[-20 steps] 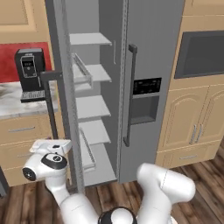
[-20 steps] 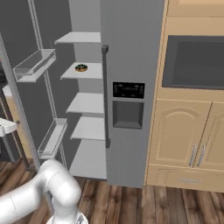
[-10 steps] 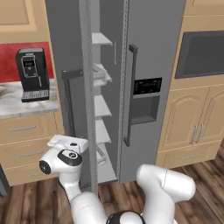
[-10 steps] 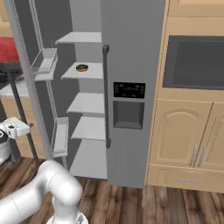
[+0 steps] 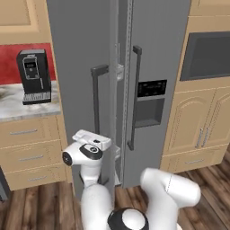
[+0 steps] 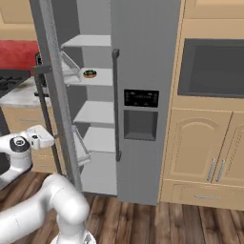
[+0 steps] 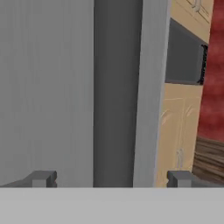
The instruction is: There's a steak in the fridge that needs to be moved to the freezer for freezing. Pick up the steak from the fridge, place it on any shelf in the freezer, and close the fridge and freezer doors when done.
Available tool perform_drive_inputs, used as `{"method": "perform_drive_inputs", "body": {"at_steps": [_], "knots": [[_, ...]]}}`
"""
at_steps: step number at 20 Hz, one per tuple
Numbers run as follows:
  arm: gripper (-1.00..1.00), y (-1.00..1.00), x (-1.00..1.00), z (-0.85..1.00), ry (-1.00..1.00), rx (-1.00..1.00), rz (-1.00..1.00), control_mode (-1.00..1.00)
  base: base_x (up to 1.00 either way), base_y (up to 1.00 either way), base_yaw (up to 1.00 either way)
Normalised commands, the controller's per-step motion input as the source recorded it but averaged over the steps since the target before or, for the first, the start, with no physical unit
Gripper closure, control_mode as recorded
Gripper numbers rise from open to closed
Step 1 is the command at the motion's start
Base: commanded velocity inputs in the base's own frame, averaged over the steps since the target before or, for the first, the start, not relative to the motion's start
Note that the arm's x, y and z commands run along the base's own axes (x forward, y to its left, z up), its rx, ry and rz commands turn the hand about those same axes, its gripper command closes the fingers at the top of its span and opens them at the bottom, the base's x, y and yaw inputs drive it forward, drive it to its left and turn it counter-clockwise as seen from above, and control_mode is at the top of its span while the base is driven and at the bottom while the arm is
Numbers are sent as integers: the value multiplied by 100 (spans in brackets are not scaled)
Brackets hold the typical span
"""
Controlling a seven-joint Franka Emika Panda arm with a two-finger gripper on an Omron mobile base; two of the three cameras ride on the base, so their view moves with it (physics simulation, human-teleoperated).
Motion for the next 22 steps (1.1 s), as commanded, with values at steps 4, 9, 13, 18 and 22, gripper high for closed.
{"method": "perform_drive_inputs", "body": {"at_steps": [4,9,13,18,22], "knots": [[-100,-57,75,0,0,1,-12,-100,0,0,0],[-100,-31,79,0,4,2,5,-100,0,0,0],[-100,-34,86,0,6,1,17,-100,0,0,0],[-100,-43,91,0,6,4,21,-100,0,0,0],[-100,-29,94,0,6,3,20,-100,0,0,0]]}}
